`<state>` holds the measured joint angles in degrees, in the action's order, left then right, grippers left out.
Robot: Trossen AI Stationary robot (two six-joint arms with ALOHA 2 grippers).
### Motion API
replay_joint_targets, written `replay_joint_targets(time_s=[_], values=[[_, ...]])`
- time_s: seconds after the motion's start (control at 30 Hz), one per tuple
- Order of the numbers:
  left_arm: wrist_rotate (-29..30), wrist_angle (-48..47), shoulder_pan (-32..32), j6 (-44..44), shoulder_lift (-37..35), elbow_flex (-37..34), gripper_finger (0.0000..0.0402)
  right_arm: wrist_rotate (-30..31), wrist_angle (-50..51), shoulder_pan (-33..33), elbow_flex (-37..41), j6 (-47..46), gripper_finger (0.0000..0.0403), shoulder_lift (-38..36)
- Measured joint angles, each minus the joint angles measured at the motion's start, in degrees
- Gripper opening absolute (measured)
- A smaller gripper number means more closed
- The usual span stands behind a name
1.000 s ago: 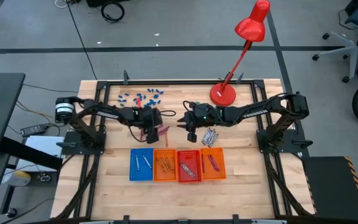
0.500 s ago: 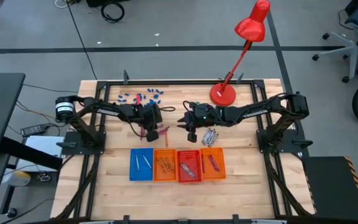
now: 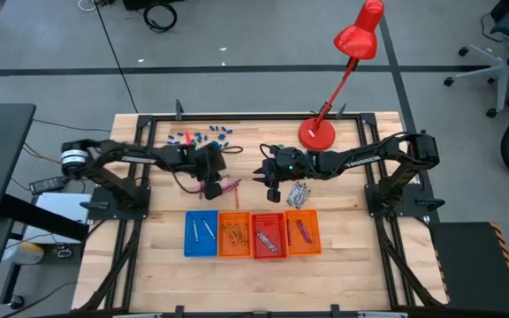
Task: Sort crayons
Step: Put the red crayon into the right orange bin
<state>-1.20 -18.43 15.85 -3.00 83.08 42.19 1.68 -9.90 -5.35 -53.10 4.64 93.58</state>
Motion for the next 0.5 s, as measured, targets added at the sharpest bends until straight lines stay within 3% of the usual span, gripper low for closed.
replay_joint_targets(time_s=[0.23, 0.5], values=[[-6.2, -3.5, -3.3, -7.6, -10.4, 0.0, 0.0027, 0.2, 0.8, 0.0, 0.0, 0.0, 0.0106, 0.0], [-7.6, -8.1, -13.1, -13.8, -16.5, 0.1, 0.0027, 0.4, 1.0, 0.0, 0.0, 0.0, 0.0106, 0.0]])
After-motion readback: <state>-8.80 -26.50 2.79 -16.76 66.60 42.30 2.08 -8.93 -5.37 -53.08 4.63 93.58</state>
